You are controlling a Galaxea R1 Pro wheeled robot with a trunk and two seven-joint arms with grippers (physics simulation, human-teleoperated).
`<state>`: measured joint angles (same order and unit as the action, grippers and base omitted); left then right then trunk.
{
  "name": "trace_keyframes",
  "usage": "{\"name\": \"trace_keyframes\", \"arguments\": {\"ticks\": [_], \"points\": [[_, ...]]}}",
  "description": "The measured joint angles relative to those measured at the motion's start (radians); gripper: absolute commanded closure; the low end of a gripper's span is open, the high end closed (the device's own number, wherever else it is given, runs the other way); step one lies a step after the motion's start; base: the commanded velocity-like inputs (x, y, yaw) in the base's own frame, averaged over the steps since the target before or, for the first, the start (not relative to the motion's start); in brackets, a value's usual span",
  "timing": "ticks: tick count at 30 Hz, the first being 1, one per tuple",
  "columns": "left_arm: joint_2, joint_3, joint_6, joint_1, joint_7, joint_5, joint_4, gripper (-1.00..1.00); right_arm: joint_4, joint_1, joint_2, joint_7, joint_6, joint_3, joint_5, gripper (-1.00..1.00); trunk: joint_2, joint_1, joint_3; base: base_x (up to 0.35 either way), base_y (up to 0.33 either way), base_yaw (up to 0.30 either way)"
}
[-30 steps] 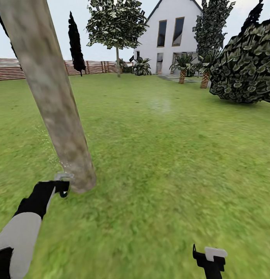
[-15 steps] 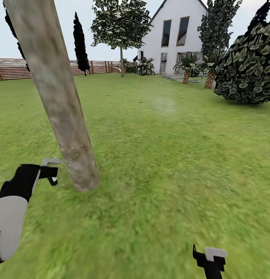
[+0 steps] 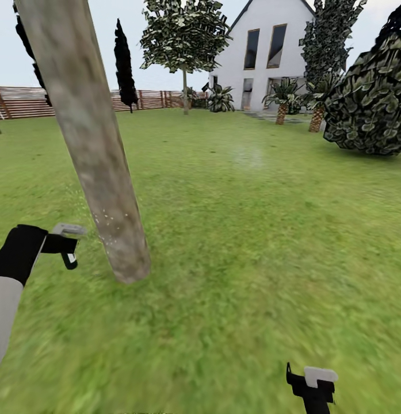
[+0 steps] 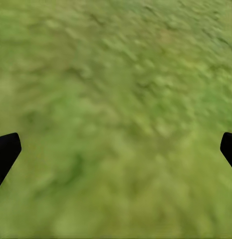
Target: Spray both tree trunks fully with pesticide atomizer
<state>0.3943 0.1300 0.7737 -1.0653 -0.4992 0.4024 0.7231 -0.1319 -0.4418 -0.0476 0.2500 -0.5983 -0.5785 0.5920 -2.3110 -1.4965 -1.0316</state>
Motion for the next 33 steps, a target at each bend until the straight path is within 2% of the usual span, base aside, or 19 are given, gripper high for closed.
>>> {"name": "trace_keyframes", "arguments": {"ticks": [1, 3, 7, 33], "points": [[0.000, 0.002, 0.003, -0.005, -0.021, -0.003, 0.001, 1.00, 0.000, 0.000, 0.000, 0.000, 0.000, 0.000, 0.000, -1.00, 0.000, 0.000, 0.000, 0.000, 0.000, 0.074], [-0.005, 0.003, 0.056, -0.012, -0.069, -0.001, 0.034, 1.00, 0.000, 0.000, 0.000, 0.000, 0.000, 0.000, 0.000, -1.00, 0.000, 0.000, 0.000, 0.000, 0.000, 0.023], [-0.004, 0.001, 0.111, -0.011, -0.081, 0.003, 0.089, 1.00, 0.000, 0.000, 0.000, 0.000, 0.000, 0.000, 0.000, -1.00, 0.000, 0.000, 0.000, 0.028, -0.076, 0.003], [-0.005, 0.002, 0.113, -0.003, -0.080, 0.003, 0.095, 1.00, 0.000, 0.000, 0.000, -0.001, 0.000, 0.000, 0.000, -1.00, 0.000, 0.000, 0.000, 0.006, -0.272, 0.000]]}}
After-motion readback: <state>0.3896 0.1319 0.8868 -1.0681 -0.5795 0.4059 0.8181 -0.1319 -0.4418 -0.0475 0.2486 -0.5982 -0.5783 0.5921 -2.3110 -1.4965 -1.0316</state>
